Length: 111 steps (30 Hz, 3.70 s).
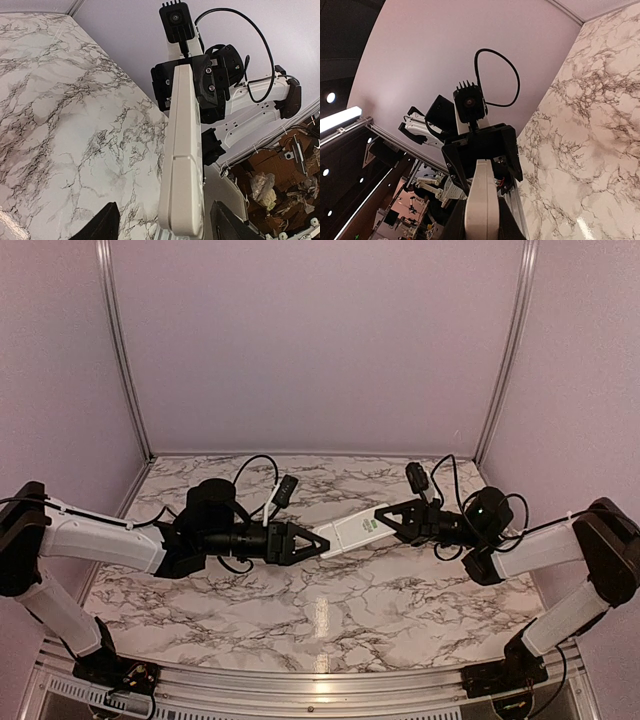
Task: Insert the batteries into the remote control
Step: Press the battery cover on the remote control, then pass from the left arm to the right, then press the battery cover on the remote control.
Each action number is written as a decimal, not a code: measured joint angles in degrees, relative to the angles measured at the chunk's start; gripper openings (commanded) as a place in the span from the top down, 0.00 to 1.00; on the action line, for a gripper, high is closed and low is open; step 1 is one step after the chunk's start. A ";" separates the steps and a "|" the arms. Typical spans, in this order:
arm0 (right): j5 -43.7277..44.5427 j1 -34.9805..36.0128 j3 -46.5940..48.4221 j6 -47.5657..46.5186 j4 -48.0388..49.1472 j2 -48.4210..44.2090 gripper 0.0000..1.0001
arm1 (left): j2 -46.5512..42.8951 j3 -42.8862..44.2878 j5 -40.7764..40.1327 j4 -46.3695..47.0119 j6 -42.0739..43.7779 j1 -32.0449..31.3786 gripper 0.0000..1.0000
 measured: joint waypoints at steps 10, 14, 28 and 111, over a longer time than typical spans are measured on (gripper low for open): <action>-0.66 0.85 0.63 1.73 2.12 1.36 1.00 | 1.20 1.70 1.27 0.92 -1.33 0.02 0.68; -0.63 0.85 0.63 2.12 2.10 1.77 1.00 | 1.51 1.75 2.36 2.08 -1.95 0.00 0.83; -3.85 1.11 1.33 -3.89 -2.80 -2.71 0.52 | 1.53 4.66 7.85 -3.43 3.45 0.26 0.96; -8.26 9.03 13.27 -29.64 -44.02 1.60 1.00 | -9.92 13.77 -6.56 -37.99 25.79 6.58 0.44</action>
